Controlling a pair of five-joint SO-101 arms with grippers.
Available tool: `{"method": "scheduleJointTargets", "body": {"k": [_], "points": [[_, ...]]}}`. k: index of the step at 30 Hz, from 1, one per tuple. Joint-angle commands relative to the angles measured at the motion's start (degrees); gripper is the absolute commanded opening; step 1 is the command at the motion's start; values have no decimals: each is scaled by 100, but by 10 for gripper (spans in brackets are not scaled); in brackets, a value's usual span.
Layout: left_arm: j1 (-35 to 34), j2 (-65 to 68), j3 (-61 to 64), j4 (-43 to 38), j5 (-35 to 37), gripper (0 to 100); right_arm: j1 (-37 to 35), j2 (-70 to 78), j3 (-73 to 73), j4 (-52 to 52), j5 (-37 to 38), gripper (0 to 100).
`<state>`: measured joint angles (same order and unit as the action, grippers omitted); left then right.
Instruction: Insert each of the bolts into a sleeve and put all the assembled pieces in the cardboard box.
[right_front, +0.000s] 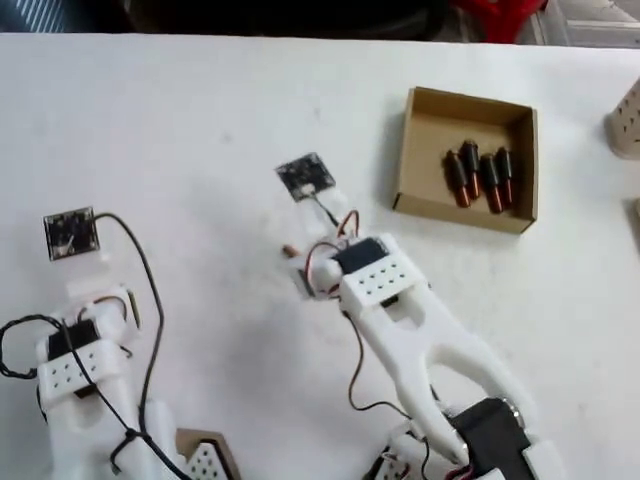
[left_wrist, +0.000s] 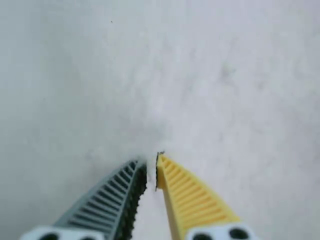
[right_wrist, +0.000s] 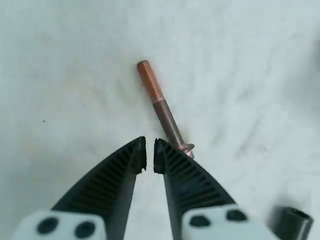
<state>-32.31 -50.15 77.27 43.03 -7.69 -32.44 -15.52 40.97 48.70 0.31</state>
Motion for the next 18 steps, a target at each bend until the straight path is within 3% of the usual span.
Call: {"method": "scheduleJointTargets", "body": {"k": [1, 8, 18], "points": [[84, -136, -9, -105, -62, 72, -22, -198, 448, -101, -580, 16], [92, -136, -9, -97, -62, 72, -31, -198, 1275, -1464, -747, 16], [92, -136, -9, -97, -62, 72, 444, -40, 1248, -1525, -730, 16]]}}
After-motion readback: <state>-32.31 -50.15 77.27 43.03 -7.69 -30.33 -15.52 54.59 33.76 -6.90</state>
